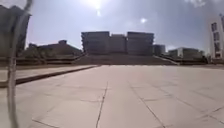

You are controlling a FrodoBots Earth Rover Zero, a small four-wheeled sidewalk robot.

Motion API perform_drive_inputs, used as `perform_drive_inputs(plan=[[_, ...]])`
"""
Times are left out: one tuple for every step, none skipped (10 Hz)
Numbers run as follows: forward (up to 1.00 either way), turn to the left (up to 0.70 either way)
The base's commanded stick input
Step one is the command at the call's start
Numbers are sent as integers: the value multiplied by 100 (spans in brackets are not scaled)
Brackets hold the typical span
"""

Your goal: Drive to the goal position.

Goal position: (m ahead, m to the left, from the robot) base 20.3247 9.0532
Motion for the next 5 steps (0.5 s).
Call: perform_drive_inputs(plan=[[85,0],[85,0],[85,0],[85,0],[85,0]])
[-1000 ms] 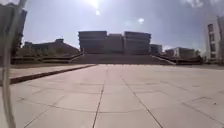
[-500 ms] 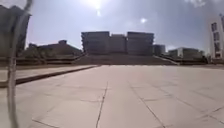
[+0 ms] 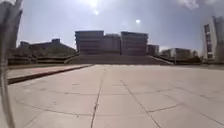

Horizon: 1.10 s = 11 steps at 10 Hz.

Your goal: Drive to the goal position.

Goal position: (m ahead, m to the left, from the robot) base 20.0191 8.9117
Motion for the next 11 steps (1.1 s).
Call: perform_drive_inputs(plan=[[85,0],[85,0],[85,0],[85,-26],[85,-32],[85,-32],[85,-31],[85,-26],[85,-5],[85,0],[85,0]])
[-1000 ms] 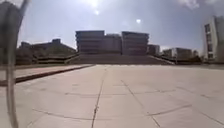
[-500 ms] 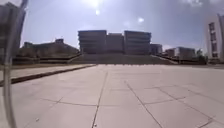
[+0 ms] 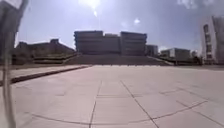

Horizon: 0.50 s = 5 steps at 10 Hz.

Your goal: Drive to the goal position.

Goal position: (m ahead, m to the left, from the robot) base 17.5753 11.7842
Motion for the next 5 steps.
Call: perform_drive_inputs(plan=[[85,0],[85,0],[85,0],[85,0],[85,0]])
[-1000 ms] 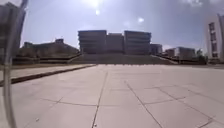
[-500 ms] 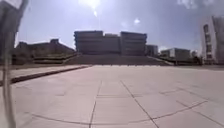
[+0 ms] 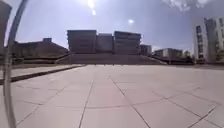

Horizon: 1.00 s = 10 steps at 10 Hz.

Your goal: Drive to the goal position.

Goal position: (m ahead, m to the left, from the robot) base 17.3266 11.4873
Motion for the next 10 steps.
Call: perform_drive_inputs(plan=[[85,0],[85,0],[85,0],[85,0],[85,0],[85,0],[85,0],[85,0],[85,0],[85,0]])
